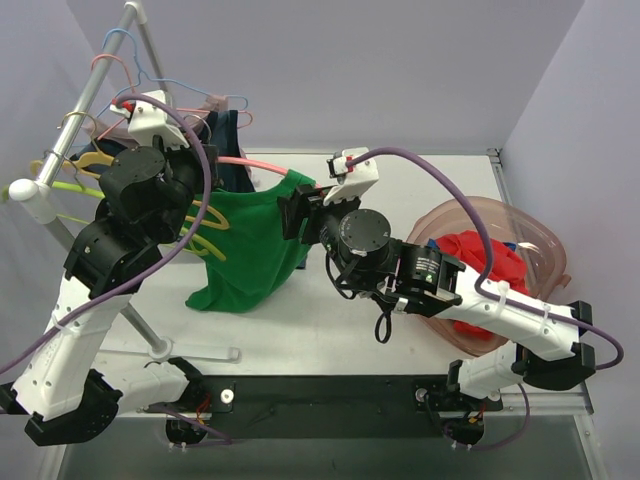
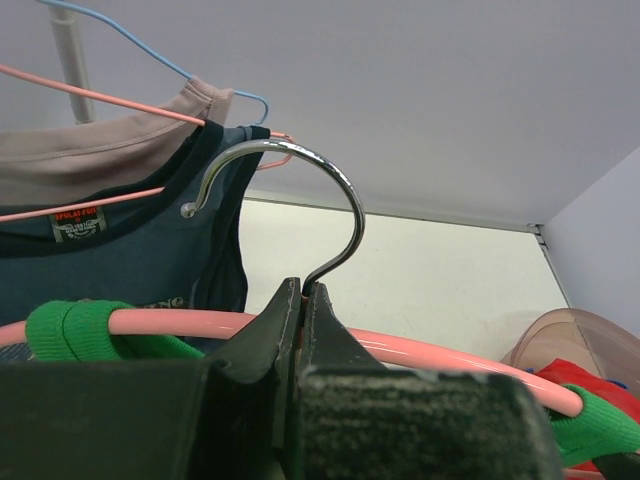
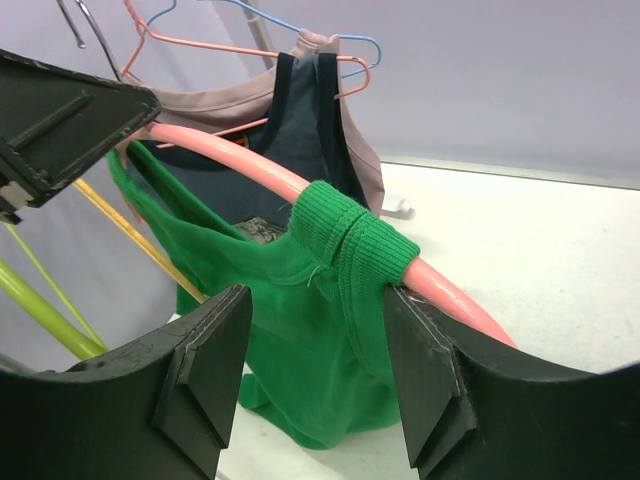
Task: Remove the tank top from the hanger
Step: Pick up the hanger from the clothesline, then remove the tank top from the hanger.
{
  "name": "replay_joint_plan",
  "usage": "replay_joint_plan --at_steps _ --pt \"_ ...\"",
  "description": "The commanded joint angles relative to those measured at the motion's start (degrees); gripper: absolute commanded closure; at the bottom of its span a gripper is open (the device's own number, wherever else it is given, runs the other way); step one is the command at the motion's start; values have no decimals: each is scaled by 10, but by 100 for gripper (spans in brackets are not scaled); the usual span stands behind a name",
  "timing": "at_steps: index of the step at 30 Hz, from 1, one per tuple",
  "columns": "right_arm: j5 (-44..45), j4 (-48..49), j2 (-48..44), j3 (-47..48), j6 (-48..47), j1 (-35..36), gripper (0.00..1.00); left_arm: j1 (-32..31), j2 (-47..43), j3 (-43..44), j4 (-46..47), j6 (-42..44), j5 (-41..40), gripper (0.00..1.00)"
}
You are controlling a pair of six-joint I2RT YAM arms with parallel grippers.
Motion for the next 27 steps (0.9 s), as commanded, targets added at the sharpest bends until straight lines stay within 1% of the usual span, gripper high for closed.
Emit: replay_joint_plan --at_steps 1,4,8,11,14,15,17,18,21,27 --pt "38 34 13 13 -19 -6 45 -5 -25 18 78 -23 3 100" --pt "29 35 15 11 -13 -11 45 -5 -30 14 78 -26 3 100" --pt "-5 79 15 -2 -19 -18 44 -5 -34 9 82 -29 7 100" --pt "-12 97 15 -9 -30 -19 46 -5 -35 4 84 -31 8 100" --pt "-21 108 12 -12 -38 -26 56 -5 -40 -6 89 -31 8 100" --pt "-28 109 11 -11 -41 -27 63 -5 -41 -7 88 -31 8 100" --pt "-30 109 9 -10 -49 -32 71 -5 -43 -13 89 -31 6 100" --pt "-29 109 6 -12 -52 -33 82 -5 -43 -15 92 -31 5 100" --pt "-27 115 -10 -27 -52 -35 100 -5 -44 -23 95 -26 -2 100" --pt "-17 116 -55 -57 -63 -35 100 -5 -34 -27 93 4 -42 100"
